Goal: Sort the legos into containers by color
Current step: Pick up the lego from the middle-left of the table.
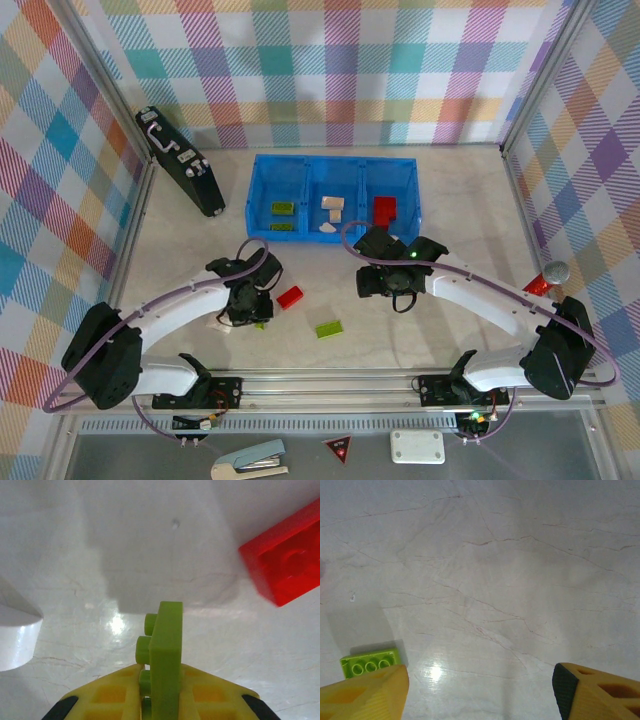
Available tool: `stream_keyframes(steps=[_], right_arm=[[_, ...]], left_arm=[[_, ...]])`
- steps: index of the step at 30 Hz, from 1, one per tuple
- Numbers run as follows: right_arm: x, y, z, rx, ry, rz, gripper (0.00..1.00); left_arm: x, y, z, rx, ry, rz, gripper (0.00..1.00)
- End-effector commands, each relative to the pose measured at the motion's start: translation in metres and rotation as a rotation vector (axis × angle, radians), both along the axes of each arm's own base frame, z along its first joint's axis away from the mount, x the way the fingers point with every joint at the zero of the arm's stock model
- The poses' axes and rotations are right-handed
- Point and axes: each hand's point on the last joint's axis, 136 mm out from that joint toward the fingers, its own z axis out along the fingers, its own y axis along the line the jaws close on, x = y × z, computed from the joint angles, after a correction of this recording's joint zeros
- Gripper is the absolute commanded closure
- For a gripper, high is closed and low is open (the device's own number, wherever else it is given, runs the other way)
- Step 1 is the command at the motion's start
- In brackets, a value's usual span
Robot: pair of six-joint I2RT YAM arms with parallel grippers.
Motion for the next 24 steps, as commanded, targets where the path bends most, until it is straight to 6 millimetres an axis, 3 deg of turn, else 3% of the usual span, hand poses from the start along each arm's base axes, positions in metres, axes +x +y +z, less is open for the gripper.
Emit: stream_keyframes(steps=[1,6,13,24], right_arm=[[0.002,-0.003,0.018,0.002,-0.046,-0.011,0.23],[0.004,-0.008,0.024,-0.015,-0.058,-0.020,0.23],[0.002,-0.012,0.030,-0.023,-0.061,-0.030,0.23],[0.000,-0.017,0.040,-0.024,-0.065,-0.043,0.23]], left_arm=[[0.009,-0.002,0.007,0.047,0.005,-0.051,0.82],[0.039,-0.014,0.019,0.039,-0.023,-0.080,0.82],[0.091,-0.013,0.043,0.025,-0.079,-0.071,0.82],[0.191,-0.003,0.077,0.012,-0.186,-0.056,0.82]])
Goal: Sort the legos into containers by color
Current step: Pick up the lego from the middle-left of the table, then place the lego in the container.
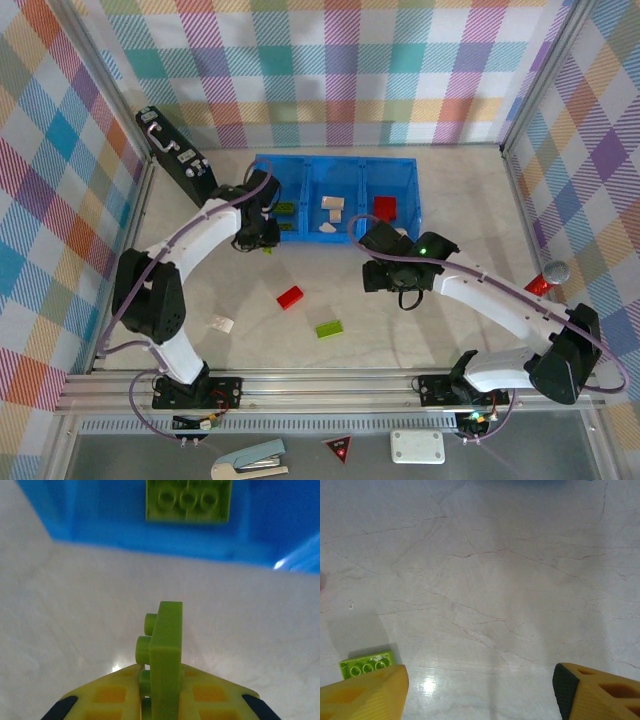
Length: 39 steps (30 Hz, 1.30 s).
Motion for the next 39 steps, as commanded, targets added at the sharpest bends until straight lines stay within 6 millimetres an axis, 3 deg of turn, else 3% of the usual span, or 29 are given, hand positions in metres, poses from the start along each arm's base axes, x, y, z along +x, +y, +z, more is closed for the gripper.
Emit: stream_keyframes(steps=[1,10,17,32,39], right_arm=[[-0.003,-0.004,0.012,0.000,-0.013,-0.018,0.23],[-0.006,-0.011,0.014,0.005,-0.021,-0.051,0.23],[-0.008,-0.014,0.013,0.002,-0.020,-0.057,0.23],[-0.006,-0.010,0.012,0.009,-0.017,-0.048,0.23],[-0.006,-0.009,0.013,0.008,-0.017,-0.046,0.23]], left_arm=[[0.023,0.005,0.011,0.040,-0.022,-0.043,0.82],[0.081,0.019,0.009,0.182,-0.061,-0.054,0.82],[0.109,0.029,0.001,0.305,-0.067,-0.078,0.82],[0.122,0.035,-0.032,0.390,-0.020,-0.110,0.77],[0.122,0.028,-0.032,0.349,-0.018,-0.113,0.72]])
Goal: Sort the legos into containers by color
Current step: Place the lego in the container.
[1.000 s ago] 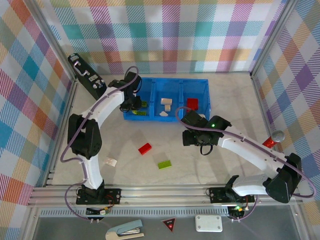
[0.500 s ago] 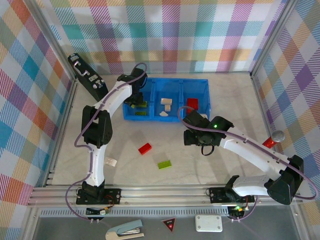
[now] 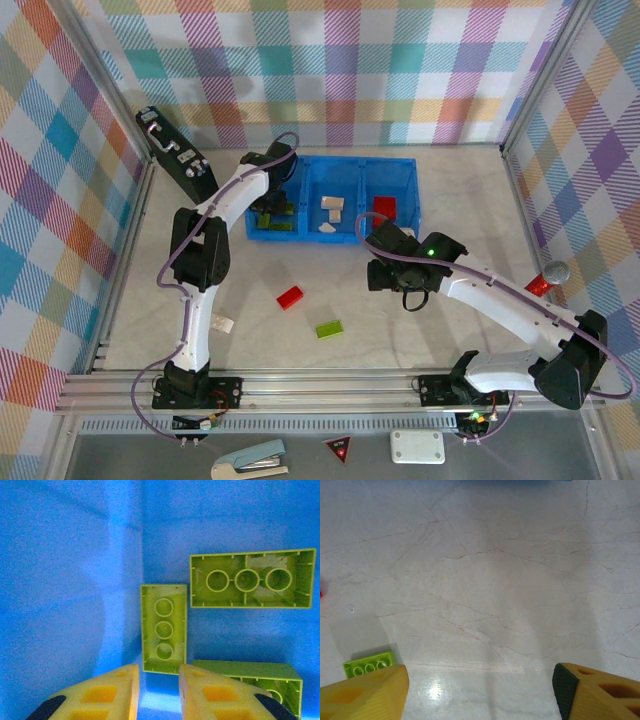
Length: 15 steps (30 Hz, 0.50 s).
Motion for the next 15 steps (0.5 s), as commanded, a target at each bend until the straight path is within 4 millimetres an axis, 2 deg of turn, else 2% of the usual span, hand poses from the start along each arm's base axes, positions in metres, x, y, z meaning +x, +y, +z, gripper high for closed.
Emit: stream_keyframes(steps=[1,8,15], right_arm=[[-0.002,-0.001,0.004,-0.002,-0.004,0.000,0.23],[-0.001,0.003,0.002,0.006,0.003,0.004,0.23],[-0.003,0.010,-0.001,0.026,0.023,0.024,0.23]], left_arm=[[0.000,0.004,0.006,-0.005,0.008,0.003,0.72],[-0.007,-0.002,0.021,-0.069,-0.007,0.008,0.72],[-0.028,-0.014,0.035,-0.178,0.004,0.006,0.72]])
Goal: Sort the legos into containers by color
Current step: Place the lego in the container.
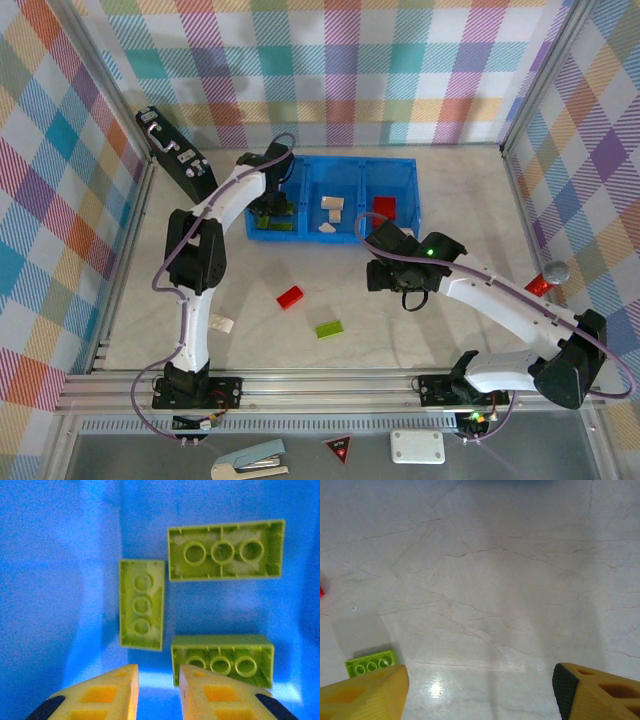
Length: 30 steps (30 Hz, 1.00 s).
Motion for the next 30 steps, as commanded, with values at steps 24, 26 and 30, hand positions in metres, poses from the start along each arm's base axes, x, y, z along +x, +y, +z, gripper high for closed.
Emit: stream_keyframes(steps=[24,26,30], right_arm=[[0.005,0.138,-0.034,0.031,0.107,0.306,0.23],[0.004,0.154,-0.038,0.030,0.117,0.340,0.23],[0.002,0.183,-0.045,0.024,0.132,0.407,0.23]], left_arm=[[-0.092,0.073,0.064,-0.236,-0.035,0.148,0.71],[-0.095,0.084,0.062,-0.239,-0.041,0.173,0.71],[-0.102,0.103,0.057,-0.254,-0.059,0.224,0.71]])
